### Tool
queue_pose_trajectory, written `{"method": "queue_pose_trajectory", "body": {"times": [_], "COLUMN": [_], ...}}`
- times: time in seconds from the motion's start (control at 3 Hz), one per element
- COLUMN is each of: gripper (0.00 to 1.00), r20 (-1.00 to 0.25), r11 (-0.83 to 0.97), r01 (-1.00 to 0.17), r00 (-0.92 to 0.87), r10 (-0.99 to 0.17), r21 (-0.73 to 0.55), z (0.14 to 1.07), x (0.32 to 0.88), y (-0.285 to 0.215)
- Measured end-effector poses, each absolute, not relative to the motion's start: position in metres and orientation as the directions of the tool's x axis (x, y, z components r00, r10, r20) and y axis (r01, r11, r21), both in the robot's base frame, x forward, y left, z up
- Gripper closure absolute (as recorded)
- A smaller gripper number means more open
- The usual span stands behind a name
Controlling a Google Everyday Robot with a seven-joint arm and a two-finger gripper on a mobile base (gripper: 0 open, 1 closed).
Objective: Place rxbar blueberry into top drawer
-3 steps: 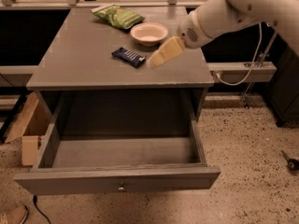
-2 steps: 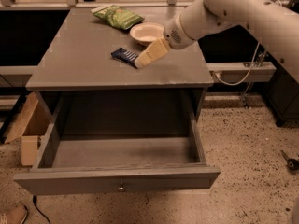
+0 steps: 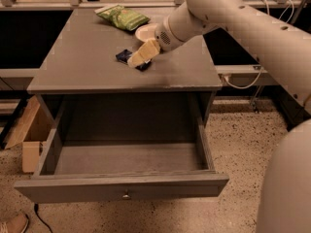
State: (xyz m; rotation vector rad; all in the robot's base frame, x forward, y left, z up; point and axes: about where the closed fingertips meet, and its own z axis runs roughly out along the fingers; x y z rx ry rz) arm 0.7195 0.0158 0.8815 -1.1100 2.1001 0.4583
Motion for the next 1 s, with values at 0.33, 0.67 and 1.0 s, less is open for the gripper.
{"method": "queue_pose_trajectory", "body": {"times": [0.33,0.67,1.0], "gripper": [0.00,0.00,0.00], "r20": [-0.723,-0.712,-0.701], "r11": [0.570,0.566,0.560], "r01": [-0.822,-0.824,-0.829], "r00": [-0.389,-0.397,-0.400], "r10": [-0.571,-0.579,-0.590], "r21": [-0.007,-0.001,0.002], "z": [0.872,0.861,0.851], "x": [0.730,0.737,0.743], "y": [0.031,0.044,0.056]}}
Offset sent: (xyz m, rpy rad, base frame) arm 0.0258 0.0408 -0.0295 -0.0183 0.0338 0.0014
